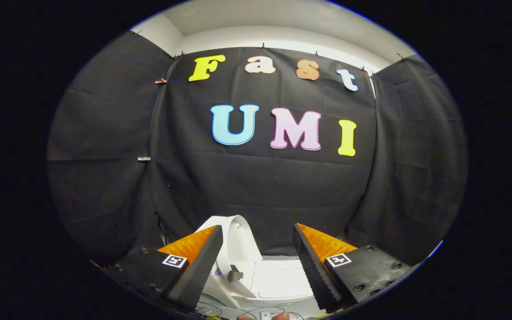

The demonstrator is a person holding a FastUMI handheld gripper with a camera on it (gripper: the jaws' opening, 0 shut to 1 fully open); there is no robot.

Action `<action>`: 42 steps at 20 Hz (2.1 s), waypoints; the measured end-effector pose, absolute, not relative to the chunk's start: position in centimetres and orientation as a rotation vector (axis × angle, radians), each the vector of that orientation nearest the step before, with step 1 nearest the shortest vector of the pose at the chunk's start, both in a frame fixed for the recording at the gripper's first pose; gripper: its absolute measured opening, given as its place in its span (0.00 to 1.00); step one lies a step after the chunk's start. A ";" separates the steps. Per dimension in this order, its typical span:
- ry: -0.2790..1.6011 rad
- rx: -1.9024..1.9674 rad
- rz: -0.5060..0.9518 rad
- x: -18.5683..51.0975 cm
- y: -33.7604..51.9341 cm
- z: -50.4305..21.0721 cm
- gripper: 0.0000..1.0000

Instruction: Open the toilet lid.

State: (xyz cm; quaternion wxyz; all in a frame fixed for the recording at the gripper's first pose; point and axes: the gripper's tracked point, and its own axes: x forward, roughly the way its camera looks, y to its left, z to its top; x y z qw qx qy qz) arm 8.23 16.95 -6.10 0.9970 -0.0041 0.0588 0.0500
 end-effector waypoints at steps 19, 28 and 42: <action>-0.025 -0.015 -0.032 3.8 5.4 1.4 0.97; -0.021 0.000 -0.020 3.5 4.9 1.5 0.97; -0.021 -0.016 -0.023 3.8 5.0 1.2 0.97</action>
